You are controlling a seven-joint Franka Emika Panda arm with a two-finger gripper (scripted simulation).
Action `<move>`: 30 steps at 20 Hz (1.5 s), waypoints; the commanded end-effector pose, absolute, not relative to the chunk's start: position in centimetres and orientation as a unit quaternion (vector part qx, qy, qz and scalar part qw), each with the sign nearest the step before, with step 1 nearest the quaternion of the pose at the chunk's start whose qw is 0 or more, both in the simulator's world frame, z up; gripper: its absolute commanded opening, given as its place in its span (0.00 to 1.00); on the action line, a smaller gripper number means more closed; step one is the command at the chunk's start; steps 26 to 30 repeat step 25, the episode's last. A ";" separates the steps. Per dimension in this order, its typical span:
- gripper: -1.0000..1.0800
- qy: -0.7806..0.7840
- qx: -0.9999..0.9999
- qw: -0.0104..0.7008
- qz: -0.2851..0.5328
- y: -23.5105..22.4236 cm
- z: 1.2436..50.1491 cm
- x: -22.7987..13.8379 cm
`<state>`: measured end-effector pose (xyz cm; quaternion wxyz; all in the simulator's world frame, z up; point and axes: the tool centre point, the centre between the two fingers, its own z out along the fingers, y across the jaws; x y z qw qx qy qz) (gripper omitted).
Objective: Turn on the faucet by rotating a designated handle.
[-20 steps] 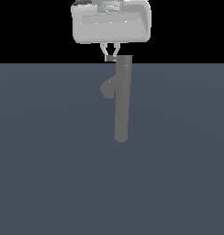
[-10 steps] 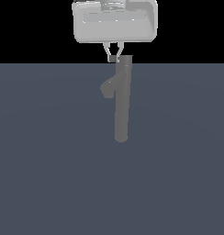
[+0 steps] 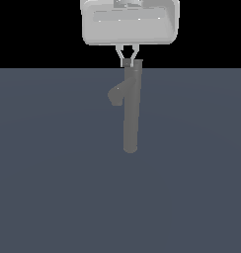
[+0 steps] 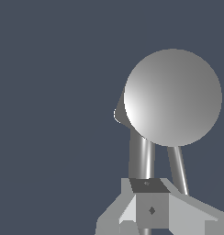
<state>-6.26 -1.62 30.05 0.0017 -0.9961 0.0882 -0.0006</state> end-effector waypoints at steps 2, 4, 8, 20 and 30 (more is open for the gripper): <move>0.00 0.106 -0.994 0.000 -0.002 -5.4 30.1 -5.8; 0.00 0.109 -0.994 0.000 -0.001 -6.7 30.1 -5.7; 0.00 0.087 -0.996 0.003 0.006 -4.2 30.1 -5.8; 0.00 0.105 -0.994 0.001 0.001 -8.4 30.1 -2.3; 0.00 0.111 -0.994 0.000 0.000 -9.8 30.1 -1.2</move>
